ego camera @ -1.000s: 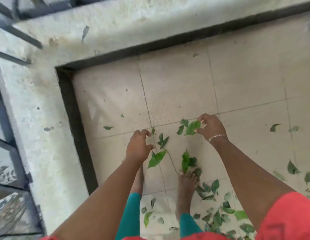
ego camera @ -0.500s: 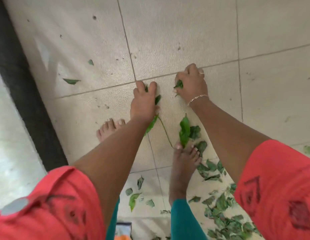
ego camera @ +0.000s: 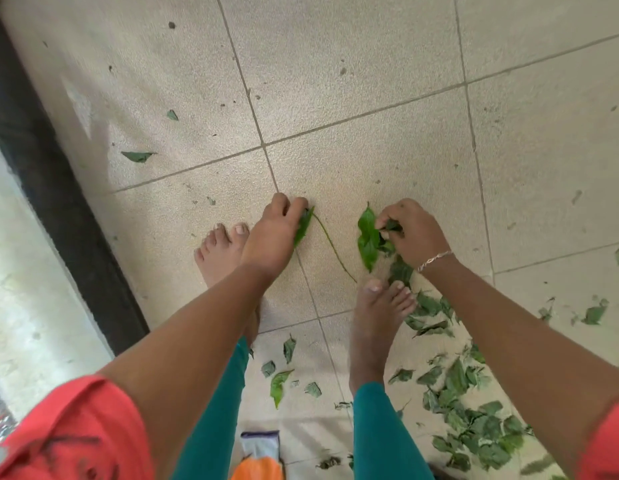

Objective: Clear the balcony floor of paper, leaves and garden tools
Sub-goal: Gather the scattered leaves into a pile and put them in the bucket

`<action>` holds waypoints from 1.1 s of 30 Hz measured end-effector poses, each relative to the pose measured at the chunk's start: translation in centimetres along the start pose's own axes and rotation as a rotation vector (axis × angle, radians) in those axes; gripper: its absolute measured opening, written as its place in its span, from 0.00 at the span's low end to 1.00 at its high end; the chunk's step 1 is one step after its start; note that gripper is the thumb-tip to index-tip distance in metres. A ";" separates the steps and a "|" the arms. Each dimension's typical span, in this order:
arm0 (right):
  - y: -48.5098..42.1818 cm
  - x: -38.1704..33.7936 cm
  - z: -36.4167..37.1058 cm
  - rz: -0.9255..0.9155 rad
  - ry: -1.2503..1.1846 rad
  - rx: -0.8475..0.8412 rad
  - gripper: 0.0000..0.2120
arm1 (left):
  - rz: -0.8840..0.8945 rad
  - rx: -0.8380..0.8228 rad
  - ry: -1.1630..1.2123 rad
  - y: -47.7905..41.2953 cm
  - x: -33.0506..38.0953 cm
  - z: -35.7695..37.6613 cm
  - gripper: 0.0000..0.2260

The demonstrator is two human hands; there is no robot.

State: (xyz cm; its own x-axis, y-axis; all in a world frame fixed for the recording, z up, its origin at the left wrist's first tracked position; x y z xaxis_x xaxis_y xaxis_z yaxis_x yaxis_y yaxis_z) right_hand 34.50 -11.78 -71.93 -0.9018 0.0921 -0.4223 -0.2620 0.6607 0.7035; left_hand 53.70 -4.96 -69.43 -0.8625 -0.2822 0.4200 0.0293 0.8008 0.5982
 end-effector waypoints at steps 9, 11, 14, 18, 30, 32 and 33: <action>0.7 -2.0 4.5 -0.100 0.234 0.156 0.11 | -0.025 0.004 -0.070 -1.2 -2.0 3.7 0.19; 0.1 -2.2 3.8 -0.130 0.211 0.188 0.09 | -0.016 0.035 0.005 -1.7 -2.5 3.0 0.10; -1.0 -2.7 2.5 -0.041 0.142 0.144 0.10 | -0.102 0.110 0.114 -1.9 -4.0 1.5 0.07; -1.1 -6.1 2.5 -0.084 -0.022 0.103 0.10 | -0.281 0.378 0.305 -0.4 -7.1 -1.8 0.04; -1.3 -11.1 8.1 -0.103 0.281 -0.010 0.27 | -0.764 0.698 0.453 3.2 -20.7 -8.5 0.31; -1.4 -11.7 8.7 -0.151 0.366 -0.009 0.30 | -0.731 0.589 0.424 2.1 -21.9 -8.8 0.31; -1.5 -12.0 8.9 -0.187 0.404 0.009 0.29 | -0.707 0.529 0.382 1.5 -22.1 -9.0 0.29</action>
State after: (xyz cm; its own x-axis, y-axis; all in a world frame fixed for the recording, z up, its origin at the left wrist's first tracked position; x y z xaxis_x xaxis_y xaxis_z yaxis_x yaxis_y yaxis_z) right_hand 48.76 -7.25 -73.00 -0.9016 -0.3269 -0.2833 -0.4319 0.6448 0.6306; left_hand 77.35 -2.31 -71.68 -0.3682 -0.8693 0.3298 -0.7466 0.4878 0.4524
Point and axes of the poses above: each hand's wrist, its own y-axis away from the middle knuckle, its own z-axis out of the palm, x = y × z, the point moved 6 cm from there along -y, towards the middle knuckle, and after that the axes turned 8 degrees about z, right-handed, at the moved point
